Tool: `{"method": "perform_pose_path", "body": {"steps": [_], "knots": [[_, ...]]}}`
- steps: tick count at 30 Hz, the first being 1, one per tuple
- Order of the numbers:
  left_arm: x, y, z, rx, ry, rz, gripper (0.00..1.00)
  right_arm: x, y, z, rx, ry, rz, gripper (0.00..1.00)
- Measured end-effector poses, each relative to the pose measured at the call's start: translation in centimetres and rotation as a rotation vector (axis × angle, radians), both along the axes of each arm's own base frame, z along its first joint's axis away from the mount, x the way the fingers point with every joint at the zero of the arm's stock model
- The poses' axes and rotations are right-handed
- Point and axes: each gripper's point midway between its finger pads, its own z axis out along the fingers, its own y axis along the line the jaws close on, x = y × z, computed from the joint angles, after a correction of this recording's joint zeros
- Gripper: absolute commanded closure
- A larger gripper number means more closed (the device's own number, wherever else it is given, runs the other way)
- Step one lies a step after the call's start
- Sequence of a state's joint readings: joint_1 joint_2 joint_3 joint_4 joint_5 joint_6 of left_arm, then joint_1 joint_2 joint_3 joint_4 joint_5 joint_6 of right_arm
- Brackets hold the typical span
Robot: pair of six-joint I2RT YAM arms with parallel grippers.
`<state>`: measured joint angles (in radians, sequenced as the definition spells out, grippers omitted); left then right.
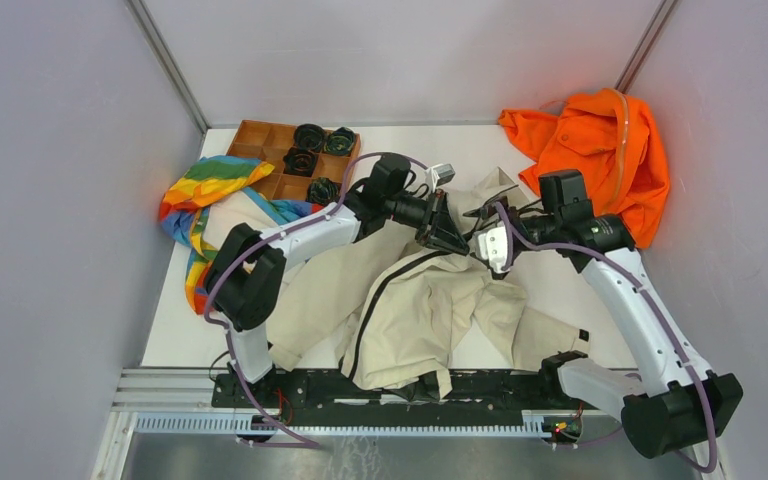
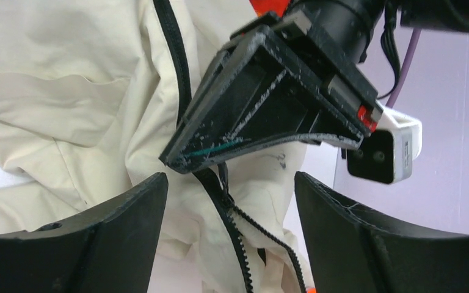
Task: Zip up the jacket
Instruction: Zip the zipper on the jacket.
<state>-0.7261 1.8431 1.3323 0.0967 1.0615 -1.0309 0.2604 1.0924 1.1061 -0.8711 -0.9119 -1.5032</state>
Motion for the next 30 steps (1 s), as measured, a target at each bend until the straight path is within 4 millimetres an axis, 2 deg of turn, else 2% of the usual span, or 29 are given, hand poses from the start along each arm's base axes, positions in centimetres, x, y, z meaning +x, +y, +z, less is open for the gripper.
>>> {"method": "perform_pose_path", "body": {"steps": [4, 12, 15, 19, 22, 25, 30], "knots": [[-0.1, 0.1, -0.1, 0.002, 0.004, -0.007, 0.87, 1.1, -0.7, -0.7, -0.018, 0.011, -0.08, 0.37], [-0.3, 0.2, -0.1, 0.005, 0.008, -0.016, 0.85, 2.5, -0.2, -1.7, 0.025, 0.034, -0.147, 0.47], [-0.3, 0.2, -0.1, 0.004, 0.008, -0.016, 0.83, 2.4, 0.3, -1.8, 0.038, 0.041, -0.14, 0.56], [-0.3, 0.2, 0.4, -0.008, -0.005, -0.015, 0.76, 2.3, 1.0, -2.1, 0.055, 0.054, -0.13, 0.8], [-0.6, 0.2, 0.9, -0.022, -0.018, -0.023, 0.68, 2.2, 1.3, -2.6, 0.064, 0.069, -0.128, 0.92], [-0.9, 0.2, 1.7, -0.038, -0.035, -0.026, 0.55, 2.2, 1.3, -2.9, 0.067, 0.081, -0.135, 0.97], [-1.4, 1.6, 2.8, -0.049, -0.106, 0.014, 0.45, 2.6, 1.2, -2.7, 0.084, 0.102, -0.166, 1.0]]}}
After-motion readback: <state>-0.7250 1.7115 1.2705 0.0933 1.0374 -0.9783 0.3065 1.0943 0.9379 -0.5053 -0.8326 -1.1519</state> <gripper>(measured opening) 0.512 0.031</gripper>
